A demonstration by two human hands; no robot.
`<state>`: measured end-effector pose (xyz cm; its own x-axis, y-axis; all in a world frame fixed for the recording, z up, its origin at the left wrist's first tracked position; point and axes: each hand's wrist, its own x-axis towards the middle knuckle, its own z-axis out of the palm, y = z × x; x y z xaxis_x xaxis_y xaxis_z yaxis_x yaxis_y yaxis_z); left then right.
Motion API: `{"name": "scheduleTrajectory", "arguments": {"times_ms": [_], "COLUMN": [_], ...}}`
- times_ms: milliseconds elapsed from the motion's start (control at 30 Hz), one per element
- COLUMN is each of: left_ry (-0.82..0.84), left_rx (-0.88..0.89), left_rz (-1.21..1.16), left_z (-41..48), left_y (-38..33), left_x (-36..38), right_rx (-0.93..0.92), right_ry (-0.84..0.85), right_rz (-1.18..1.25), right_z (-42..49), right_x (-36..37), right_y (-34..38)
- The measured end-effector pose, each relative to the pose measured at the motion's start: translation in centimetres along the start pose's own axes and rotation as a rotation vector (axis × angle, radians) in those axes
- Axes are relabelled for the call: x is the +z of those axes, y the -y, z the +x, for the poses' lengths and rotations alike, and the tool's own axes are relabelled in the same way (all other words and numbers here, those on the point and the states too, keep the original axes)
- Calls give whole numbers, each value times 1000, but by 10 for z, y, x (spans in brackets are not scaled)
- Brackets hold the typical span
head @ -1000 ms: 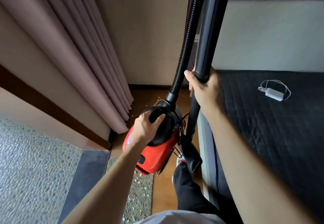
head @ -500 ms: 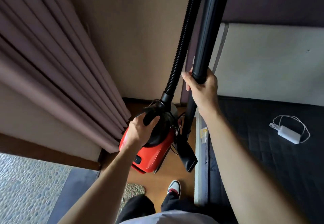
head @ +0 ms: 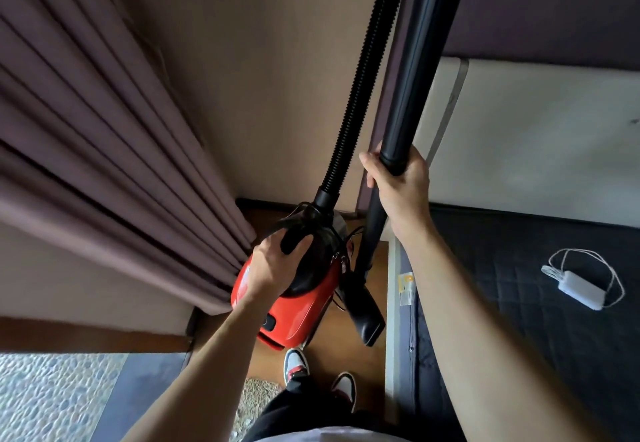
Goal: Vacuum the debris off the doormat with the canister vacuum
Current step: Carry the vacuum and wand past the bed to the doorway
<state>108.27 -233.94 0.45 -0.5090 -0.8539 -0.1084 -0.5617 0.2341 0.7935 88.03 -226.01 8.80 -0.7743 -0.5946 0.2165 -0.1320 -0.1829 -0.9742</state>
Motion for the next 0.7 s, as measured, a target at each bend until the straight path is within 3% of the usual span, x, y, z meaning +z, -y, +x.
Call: {"name": "scheduleTrajectory", "arguments": {"times_ms": [467, 700], "left_ry": [66, 66], "left_rx": [-16, -64], "left_rz": [-38, -44], "left_z": [53, 83], "left_y": [33, 75], "left_x": [-6, 20], "right_rx": [54, 64], "right_ry": [6, 36], "right_rz": [-49, -102], "right_z": [33, 51], "right_x": [45, 53], "right_y": [-40, -95]}}
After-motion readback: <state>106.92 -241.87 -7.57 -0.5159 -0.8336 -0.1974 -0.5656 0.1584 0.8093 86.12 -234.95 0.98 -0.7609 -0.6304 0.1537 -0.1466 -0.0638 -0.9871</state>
